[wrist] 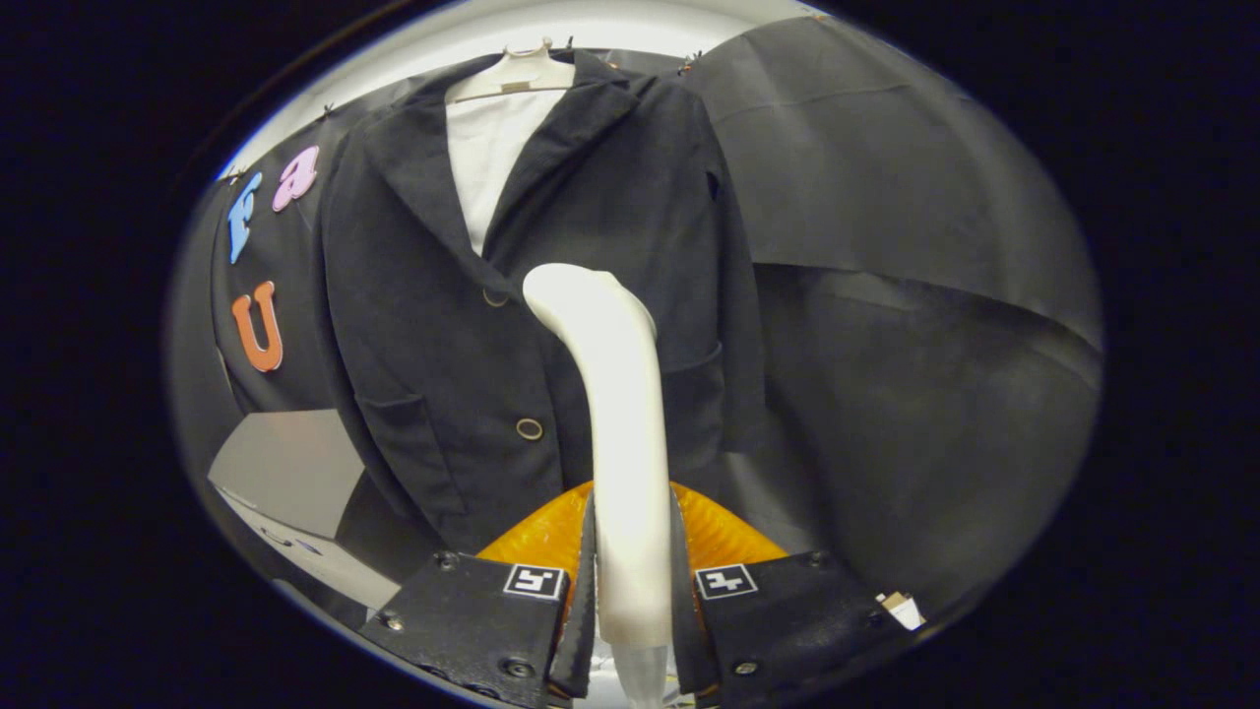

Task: Iron the clothes twice with a garment steamer, once on the left side and once on the right side.

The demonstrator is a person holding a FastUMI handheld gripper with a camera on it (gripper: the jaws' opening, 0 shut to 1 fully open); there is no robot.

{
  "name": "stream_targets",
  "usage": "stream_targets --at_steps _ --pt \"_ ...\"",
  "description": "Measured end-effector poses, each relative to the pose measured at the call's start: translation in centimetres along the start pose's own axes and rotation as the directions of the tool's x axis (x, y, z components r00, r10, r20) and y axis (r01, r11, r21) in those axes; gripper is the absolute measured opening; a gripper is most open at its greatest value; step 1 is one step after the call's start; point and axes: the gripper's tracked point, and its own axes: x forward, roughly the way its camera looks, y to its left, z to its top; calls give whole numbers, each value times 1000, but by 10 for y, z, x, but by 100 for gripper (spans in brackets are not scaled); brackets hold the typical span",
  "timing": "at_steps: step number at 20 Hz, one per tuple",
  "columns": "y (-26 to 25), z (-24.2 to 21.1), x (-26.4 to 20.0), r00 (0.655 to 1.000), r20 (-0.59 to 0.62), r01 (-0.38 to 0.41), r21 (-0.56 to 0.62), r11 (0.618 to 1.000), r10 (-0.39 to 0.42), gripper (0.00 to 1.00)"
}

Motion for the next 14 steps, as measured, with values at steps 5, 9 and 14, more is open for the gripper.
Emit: stream_targets --at_steps 5,9,14 --pt "-1 -22 6 999 -39 10 -10 1000 -10 36" --pt "-2 -37 12 998 -65 13 -21 1000 -15 35" --pt "-4 -52 17 995 -94 13 -20 1000 -15 35"
